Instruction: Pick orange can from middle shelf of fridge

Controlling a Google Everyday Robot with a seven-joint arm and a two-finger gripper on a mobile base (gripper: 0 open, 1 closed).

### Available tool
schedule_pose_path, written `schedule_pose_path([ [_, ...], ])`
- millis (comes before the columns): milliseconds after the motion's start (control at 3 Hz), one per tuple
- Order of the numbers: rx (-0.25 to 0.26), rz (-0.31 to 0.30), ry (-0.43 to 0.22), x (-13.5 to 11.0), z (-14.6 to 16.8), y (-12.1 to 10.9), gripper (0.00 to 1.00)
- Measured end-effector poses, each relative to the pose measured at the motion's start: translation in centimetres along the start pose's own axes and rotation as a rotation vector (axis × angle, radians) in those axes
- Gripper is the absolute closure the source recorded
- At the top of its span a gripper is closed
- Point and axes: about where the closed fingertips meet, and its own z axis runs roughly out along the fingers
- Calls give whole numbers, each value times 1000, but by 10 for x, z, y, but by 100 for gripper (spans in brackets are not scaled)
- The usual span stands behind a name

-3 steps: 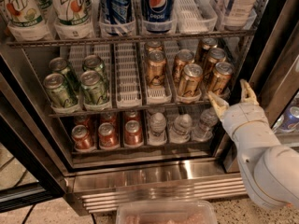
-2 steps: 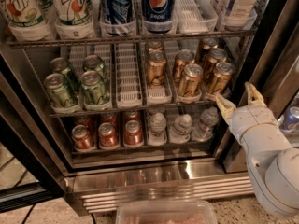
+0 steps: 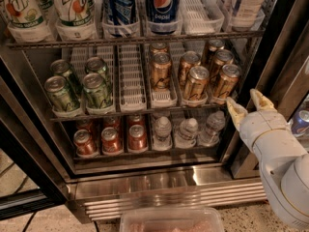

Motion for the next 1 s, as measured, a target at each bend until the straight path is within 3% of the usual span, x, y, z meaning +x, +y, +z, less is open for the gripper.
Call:
schedule_pose_path([
  [667, -14, 42, 12, 7, 5, 8, 47],
  [1000, -14, 42, 12, 7, 5, 7, 28],
])
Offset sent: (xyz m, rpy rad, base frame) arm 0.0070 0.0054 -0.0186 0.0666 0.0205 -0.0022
